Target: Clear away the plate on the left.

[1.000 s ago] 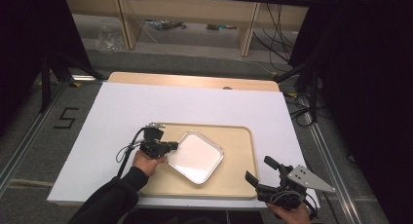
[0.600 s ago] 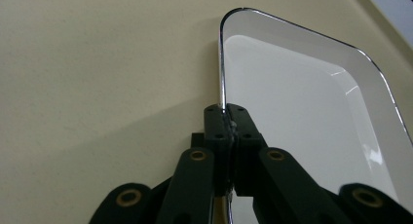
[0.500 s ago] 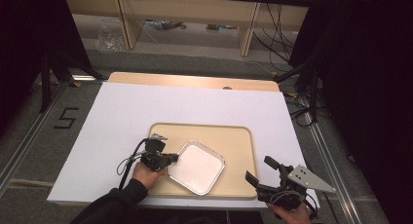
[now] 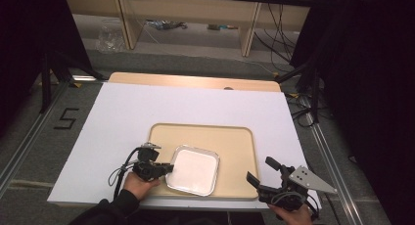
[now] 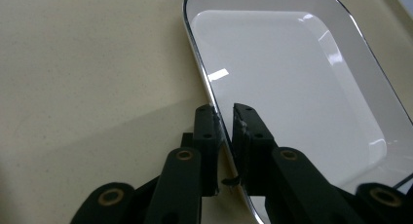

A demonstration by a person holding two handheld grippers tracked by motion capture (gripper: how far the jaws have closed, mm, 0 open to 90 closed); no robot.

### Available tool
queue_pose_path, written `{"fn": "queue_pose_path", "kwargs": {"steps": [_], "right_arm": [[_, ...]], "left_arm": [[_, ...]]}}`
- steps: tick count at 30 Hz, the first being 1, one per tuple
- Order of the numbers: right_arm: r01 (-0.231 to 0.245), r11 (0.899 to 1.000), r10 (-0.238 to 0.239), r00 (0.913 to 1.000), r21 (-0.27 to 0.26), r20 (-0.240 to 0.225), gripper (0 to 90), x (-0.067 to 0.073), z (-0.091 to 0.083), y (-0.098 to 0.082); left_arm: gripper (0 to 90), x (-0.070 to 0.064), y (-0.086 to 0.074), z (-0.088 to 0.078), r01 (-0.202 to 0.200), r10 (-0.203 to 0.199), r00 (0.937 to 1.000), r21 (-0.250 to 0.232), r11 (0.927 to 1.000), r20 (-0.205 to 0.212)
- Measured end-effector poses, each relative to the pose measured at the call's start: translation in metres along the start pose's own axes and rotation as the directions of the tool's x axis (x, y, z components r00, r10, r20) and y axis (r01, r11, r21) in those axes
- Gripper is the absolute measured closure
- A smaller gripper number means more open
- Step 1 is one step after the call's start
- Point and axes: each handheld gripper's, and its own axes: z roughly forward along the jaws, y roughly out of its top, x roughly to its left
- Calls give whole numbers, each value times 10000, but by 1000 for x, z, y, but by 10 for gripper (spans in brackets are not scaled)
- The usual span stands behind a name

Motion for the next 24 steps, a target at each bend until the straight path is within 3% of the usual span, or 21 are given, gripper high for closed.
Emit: {"fn": "queue_pose_path", "kwargs": {"steps": [3,4,5,7,8,9,10,13,18,19,20,22,23,24], "right_arm": [[15,10000,-15,10000,0,-32,152,-1,1,-1],[-304,9995,306,9994,84,-176,152,1,1,-1],[-16,10000,16,10000,16,-17,151,0,0,0],[130,9999,-130,9999,-8,28,152,-1,1,0],[-222,9997,222,9997,83,-80,152,1,1,-1],[32,10000,-32,10000,67,29,152,-1,0,0],[-39,10000,39,10000,-16,-42,152,0,1,0],[215,9998,-215,9997,-33,86,152,-2,1,0],[12,10000,-12,10000,51,-9,152,-1,0,0],[-274,9995,275,9996,151,-103,152,1,1,-1],[-7,10000,7,10000,-8,11,152,0,0,0],[-289,9995,291,9995,144,-107,152,1,1,0],[-113,9999,112,9999,-118,-102,152,0,2,-1],[-44,10000,44,10000,-24,-55,152,0,2,-1]], "left_arm": [[787,-4,-4,-3,142,-141,9998,152,9998,-113],[784,-4,-4,-3,142,-141,9998,152,9998,-113],[778,-5,-6,-5,81,-81,10000,285,9996,18],[769,-8,-8,-6,155,-156,9999,243,9996,50],[766,-8,-8,-6,155,-156,9999,243,9996,50],[763,-10,-9,-7,98,-100,9999,326,9994,56],[760,-10,-10,-8,55,-61,9999,454,9990,128],[755,-12,-11,-8,332,-341,9991,367,9988,244],[753,-16,-12,-8,291,-306,9989,419,9987,344],[752,-16,-12,-8,225,-240,9992,457,9987,331],[750,-17,-13,-8,244,-260,9990,467,9986,350],[750,-18,-12,-7,199,-218,9989,473,9987,408],[749,-19,-12,-6,222,-237,9991,425,9988,364],[749,-20,-12,-6,222,-237,9990,396,9990,389]]}}
